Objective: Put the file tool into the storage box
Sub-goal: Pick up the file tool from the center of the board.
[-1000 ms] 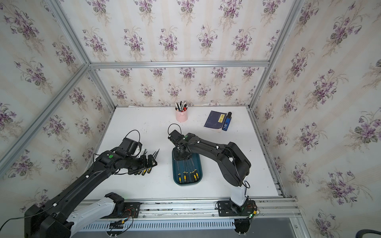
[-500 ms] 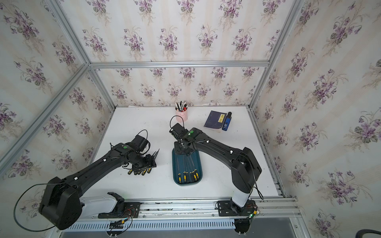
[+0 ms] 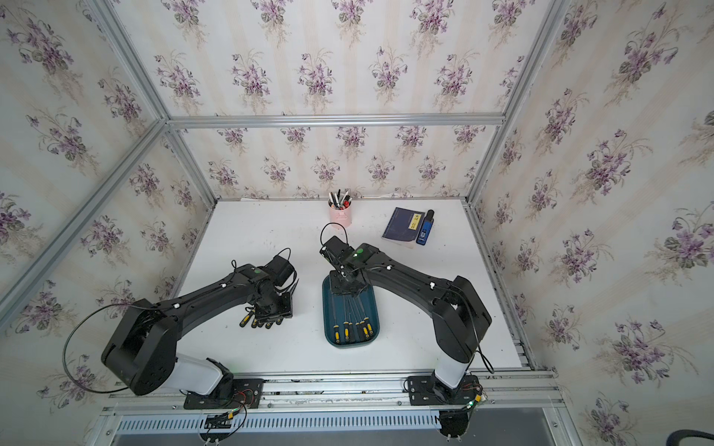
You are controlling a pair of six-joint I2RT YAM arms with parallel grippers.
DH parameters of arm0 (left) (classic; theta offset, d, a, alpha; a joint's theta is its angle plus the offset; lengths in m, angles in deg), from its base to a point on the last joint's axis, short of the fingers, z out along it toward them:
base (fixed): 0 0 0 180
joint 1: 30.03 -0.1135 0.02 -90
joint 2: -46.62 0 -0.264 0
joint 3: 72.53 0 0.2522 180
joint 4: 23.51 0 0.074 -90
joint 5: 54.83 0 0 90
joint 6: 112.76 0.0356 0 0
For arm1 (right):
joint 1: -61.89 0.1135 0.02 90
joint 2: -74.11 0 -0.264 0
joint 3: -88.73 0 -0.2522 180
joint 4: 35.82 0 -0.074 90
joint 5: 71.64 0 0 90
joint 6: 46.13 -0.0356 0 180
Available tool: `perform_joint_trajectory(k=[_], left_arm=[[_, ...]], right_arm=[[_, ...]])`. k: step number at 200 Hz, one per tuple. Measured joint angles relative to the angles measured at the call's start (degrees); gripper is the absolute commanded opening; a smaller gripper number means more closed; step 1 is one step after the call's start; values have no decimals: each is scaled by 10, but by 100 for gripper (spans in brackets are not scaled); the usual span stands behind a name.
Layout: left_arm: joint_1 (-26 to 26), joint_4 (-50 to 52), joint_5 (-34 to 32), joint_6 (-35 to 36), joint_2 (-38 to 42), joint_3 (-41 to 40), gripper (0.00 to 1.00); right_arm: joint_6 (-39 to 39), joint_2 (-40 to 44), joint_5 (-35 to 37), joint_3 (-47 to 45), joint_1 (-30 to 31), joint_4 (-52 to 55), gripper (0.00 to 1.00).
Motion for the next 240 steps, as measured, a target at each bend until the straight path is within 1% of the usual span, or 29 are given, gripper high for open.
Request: perform_joint_trajectory(k=[27, 47, 67, 87, 104, 118, 140, 174, 193, 212, 231, 240], left_arm=[[4, -13, -10, 4, -35, 7, 46], [7, -15, -23, 13, -57, 12, 45], [5, -20, -28, 16, -76, 12, 40], [8, -28, -22, 24, -85, 12, 30], [7, -29, -21, 32, -89, 16, 27], [8, -30, -21, 36, -90, 19, 17], [8, -31, -17, 49, -90, 27, 9], [8, -18, -7, 77, -61, 49, 5], [8, -3, 16, 100, -26, 70, 5], [8, 11, 58, 126, 26, 88, 5], [7, 14, 119, 148, 83, 97, 5], [7, 10, 152, 151, 103, 97, 5]], right_arm=[[0, 0, 0, -6, 0, -3, 35], [0, 0, 0, -6, 0, -4, 35], [0, -1, 0, -7, 0, -3, 34], [0, -1, 2, -7, 0, -3, 34], [0, -3, 3, -7, 0, -3, 34], [0, -4, 5, -7, 0, -2, 34], [0, -9, 7, -5, 0, -2, 34], [0, -12, 6, 3, -4, -2, 35], [0, -5, -8, 8, -25, -6, 36], [-11, 31, -40, -3, -57, -34, 38], [-27, 89, -95, -50, -92, -107, 39], [-40, 116, -126, -84, -104, -159, 40]])
